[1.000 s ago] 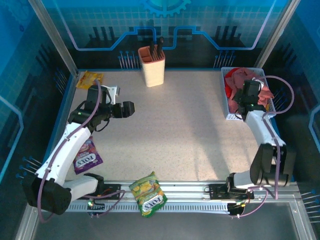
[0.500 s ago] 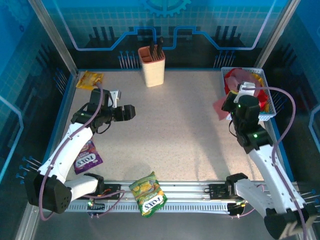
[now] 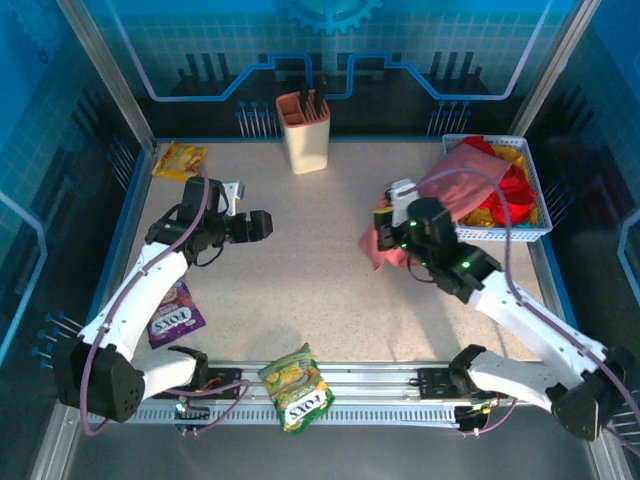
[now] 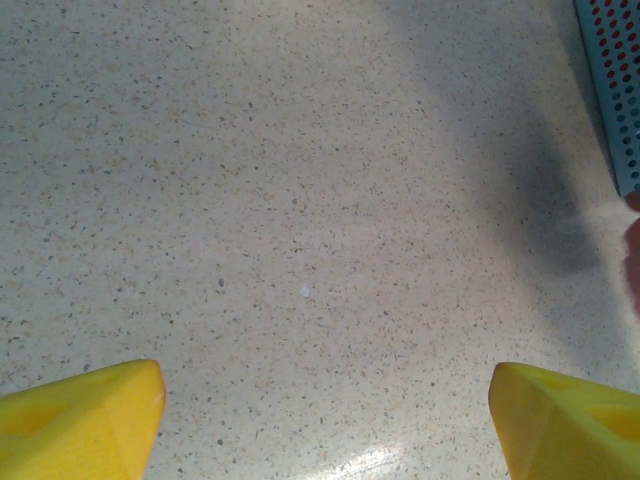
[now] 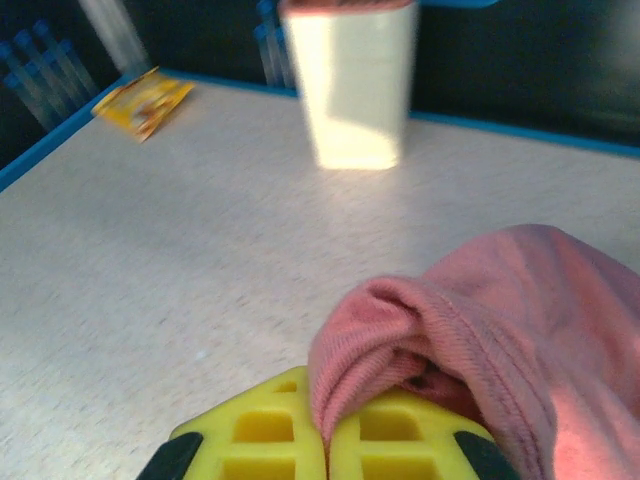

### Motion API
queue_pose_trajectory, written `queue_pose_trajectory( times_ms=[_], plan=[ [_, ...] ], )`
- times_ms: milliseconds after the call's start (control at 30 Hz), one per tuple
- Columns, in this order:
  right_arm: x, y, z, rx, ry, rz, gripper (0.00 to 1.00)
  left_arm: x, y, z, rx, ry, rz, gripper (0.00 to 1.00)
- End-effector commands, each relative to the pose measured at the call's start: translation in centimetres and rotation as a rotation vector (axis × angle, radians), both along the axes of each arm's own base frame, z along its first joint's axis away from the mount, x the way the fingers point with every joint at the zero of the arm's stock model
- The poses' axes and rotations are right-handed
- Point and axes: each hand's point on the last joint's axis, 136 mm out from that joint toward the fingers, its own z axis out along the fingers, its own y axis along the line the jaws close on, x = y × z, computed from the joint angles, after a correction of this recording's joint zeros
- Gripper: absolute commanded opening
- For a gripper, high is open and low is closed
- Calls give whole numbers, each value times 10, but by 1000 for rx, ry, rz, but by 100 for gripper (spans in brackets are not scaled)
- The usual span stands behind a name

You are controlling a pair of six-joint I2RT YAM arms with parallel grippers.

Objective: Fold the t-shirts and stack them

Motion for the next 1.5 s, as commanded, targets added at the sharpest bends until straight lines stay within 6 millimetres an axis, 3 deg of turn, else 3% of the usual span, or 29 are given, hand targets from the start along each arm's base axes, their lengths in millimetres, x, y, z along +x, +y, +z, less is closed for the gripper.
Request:
queue_pose_trajectory(
  times_ms=[0,167,333,433,467,500,733,867,1033,1233,1467],
  plan=[
    [-6,47,19,112,-29,85,0,1,1,10,-1,-32,11,85],
    [-18,106,6,102,-9,160,0,3,7,8,30,-38,33,85],
    [-19,142,-18,95,57,204,1,5,13,3,44,-23,49,86],
    [-20,155,-31,82,98,234,71,4,14,0,52,-9,51,86],
    [-18,154,-34,76,111,216,90,4,14,-2,52,-5,52,86],
    [-17,153,-36,67,122,205,100,4,14,-3,53,1,53,86],
    [-3,114,-58,-107,177,40,100,-4,9,-8,77,62,36,85],
    [-8,98,-79,-152,228,18,99,-17,3,-10,95,115,18,84],
    [-19,75,-107,-110,306,-14,85,-42,-10,-21,98,160,-4,76],
    [-20,11,-146,-16,451,-210,83,-82,-50,-45,59,212,-81,73],
    [-7,-57,-165,82,527,-426,83,-118,-85,-84,45,298,-147,72]
  ],
)
